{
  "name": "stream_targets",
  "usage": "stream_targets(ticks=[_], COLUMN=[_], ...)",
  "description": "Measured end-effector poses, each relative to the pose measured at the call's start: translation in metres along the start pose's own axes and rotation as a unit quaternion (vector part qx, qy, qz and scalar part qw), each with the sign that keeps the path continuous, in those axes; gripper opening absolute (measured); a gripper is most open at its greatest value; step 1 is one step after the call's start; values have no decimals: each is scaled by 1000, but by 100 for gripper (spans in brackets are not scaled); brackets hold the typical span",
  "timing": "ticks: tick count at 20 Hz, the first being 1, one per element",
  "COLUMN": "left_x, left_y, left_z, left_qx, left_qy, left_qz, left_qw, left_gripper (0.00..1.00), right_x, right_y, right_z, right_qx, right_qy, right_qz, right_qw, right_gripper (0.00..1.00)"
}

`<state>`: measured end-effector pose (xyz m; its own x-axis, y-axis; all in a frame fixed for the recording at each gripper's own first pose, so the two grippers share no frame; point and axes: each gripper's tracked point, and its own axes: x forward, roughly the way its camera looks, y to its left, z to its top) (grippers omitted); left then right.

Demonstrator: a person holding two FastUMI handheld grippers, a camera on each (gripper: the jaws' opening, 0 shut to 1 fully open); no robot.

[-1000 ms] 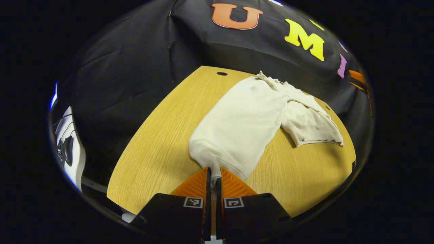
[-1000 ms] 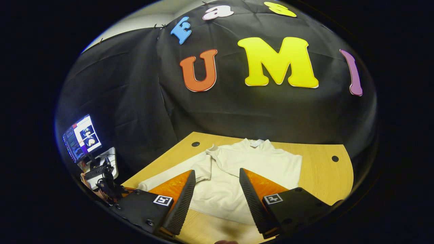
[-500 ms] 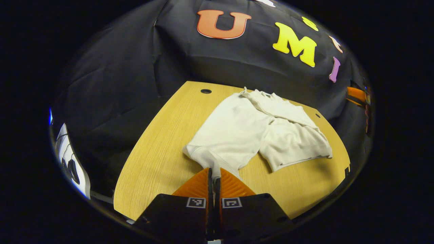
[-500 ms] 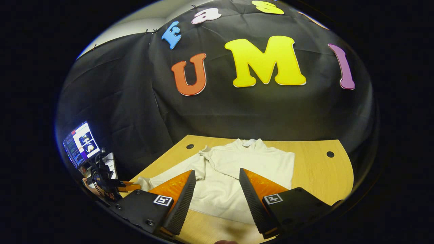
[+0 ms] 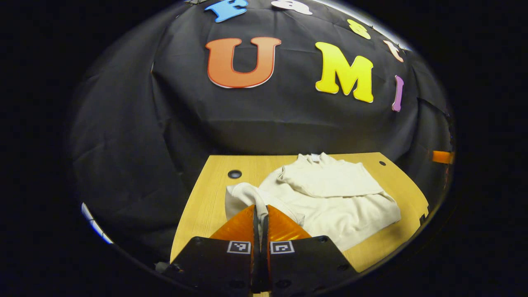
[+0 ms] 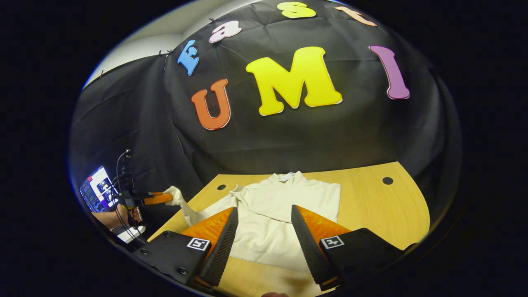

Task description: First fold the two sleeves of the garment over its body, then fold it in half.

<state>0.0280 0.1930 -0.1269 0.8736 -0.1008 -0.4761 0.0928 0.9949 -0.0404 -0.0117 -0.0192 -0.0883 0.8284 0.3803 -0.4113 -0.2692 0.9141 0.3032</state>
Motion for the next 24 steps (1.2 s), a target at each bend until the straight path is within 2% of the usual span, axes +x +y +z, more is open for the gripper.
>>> stream_targets(ticks=[4, 5, 6, 10, 15, 20, 24], left_x=[40, 48, 59, 99, 147, 193, 219], left_y=[-41, -57, -77, -168, -285, -357, -389], left_z=[75, 89, 102, 126, 116, 82, 55], left_qx=[41, 47, 54, 107, 143, 174, 170], left_qy=[-34, -43, -48, -53, -35, 5, 33], left_qz=[-45, -58, -74, -149, -230, -265, -279], left_qw=[998, 996, 995, 982, 962, 948, 945], left_gripper=[3, 3, 3, 3, 3, 4, 4], right_x=[-16, -20, -26, -44, -67, -83, -92], right_y=[-24, -28, -33, -53, -79, -103, -124], right_z=[4, 5, 6, 13, 10, 4, -1], right_qx=[5, 6, 4, -12, -16, -13, -8], right_qy=[-12, -15, -19, -33, -38, -29, -18], right_qz=[-20, -24, -28, -52, -92, -123, -144], right_qw=[1000, 1000, 999, 998, 995, 992, 989], right_gripper=[82, 80, 85, 86, 86, 86, 86])
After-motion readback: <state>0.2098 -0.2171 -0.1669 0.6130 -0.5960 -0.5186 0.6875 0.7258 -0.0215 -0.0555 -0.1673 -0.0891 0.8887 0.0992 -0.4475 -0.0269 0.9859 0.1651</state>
